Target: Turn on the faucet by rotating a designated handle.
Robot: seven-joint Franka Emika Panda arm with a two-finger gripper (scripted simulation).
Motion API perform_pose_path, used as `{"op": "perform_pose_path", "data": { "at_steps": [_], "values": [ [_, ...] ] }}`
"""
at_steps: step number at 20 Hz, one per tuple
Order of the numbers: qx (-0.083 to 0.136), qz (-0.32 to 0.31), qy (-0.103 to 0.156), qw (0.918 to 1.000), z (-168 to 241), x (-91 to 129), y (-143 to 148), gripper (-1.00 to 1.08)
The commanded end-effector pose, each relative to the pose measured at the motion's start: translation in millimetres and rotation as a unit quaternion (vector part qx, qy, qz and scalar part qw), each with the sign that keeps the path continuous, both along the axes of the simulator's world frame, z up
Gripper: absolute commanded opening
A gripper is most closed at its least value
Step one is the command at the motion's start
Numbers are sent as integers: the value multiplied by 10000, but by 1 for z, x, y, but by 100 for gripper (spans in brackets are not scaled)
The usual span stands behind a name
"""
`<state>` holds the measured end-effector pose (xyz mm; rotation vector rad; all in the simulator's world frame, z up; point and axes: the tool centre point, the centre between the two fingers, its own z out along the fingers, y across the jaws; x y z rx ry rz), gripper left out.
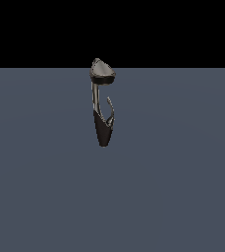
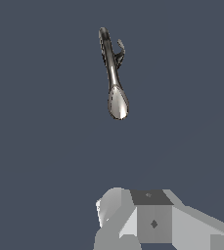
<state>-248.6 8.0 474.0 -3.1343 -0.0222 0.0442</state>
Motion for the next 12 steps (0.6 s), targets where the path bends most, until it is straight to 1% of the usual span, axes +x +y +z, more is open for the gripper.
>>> {"op": "perform_pose_path", "data": {
  "at_steps": [1, 8, 12],
  "values": [
    [0, 0, 0, 10000, 0, 0, 0, -100],
    [-20, 224, -51, 9997, 3, 8, 6, -100],
    [-36, 291, -69, 9995, 4, 8, 6, -100]
  ]
}}
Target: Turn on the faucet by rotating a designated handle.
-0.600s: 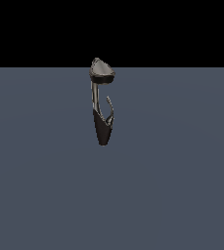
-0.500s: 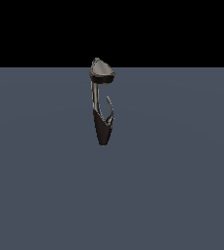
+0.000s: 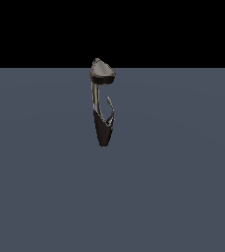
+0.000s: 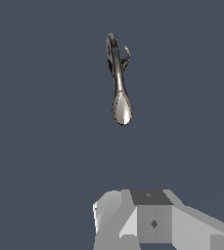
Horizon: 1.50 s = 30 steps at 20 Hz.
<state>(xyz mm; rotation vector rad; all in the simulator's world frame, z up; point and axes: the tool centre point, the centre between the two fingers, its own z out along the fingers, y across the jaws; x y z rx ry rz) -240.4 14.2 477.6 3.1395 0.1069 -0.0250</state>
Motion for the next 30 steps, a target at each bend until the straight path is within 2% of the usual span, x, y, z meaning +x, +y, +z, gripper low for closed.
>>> {"op": "perform_pose_path", "data": {
  "at_steps": [1, 10, 18, 24, 30],
  "values": [
    [-3, 13, -5, 10000, 0, 0, 0, -100],
    [160, -238, 101, 9995, -4, 15, 4, -100],
    [527, -844, 366, 9944, -17, 51, 12, -100],
    [894, -1530, 677, 9818, -37, 91, 19, -100],
    [1234, -2257, 1016, 9610, -62, 131, 23, -100]
  ]
}}
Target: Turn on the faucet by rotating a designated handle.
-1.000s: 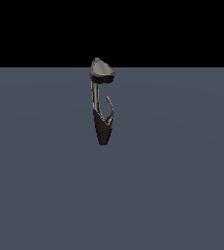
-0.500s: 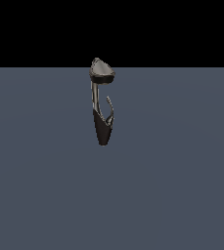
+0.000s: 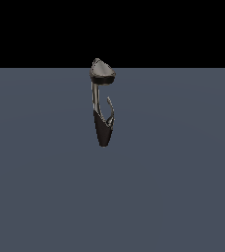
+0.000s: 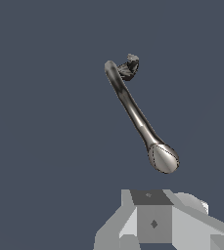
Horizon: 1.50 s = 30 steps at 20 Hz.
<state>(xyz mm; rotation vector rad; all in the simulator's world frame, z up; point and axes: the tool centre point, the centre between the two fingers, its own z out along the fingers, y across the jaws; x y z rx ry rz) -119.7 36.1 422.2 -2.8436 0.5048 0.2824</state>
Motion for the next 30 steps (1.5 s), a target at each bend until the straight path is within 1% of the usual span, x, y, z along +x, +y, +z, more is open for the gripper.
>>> {"op": "perform_pose_path", "data": {
  "at_steps": [1, 5, 8, 11, 14, 19, 25, 30],
  "values": [
    [145, -320, 159, 9993, -12, 17, 1, -100],
    [363, -829, 423, 9950, -33, 43, 2, -100],
    [518, -1216, 630, 9892, -50, 63, 1, -100],
    [664, -1605, 843, 9812, -70, 81, 0, -100],
    [802, -1996, 1063, 9708, -90, 99, -2, -100],
    [1013, -2645, 1439, 9482, -128, 127, -6, -100],
    [1227, -3393, 1890, 9133, -176, 155, -13, -100],
    [1344, -3857, 2180, 8864, -210, 170, -19, -100]
  ]
}}
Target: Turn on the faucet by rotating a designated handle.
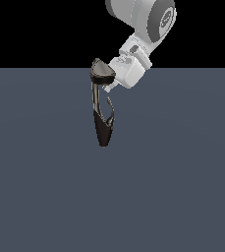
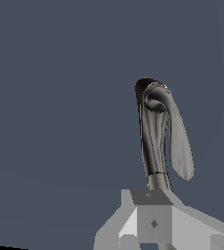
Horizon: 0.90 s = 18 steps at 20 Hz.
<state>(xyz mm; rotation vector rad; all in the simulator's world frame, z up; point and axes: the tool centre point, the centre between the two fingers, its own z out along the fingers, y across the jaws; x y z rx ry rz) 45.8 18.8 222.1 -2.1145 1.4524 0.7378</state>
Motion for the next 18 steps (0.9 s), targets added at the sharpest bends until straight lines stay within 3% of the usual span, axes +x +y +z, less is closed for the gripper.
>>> {"op": "perform_pose_path", "data": {
  "at_steps": [1, 8, 18],
  "values": [
    [68, -229, 148, 9996, -15, 7, -2, -100],
    [173, -594, 398, 9973, -40, 16, -7, -100],
    [188, -646, 437, 9968, -43, 12, -8, -100]
  ]
}}
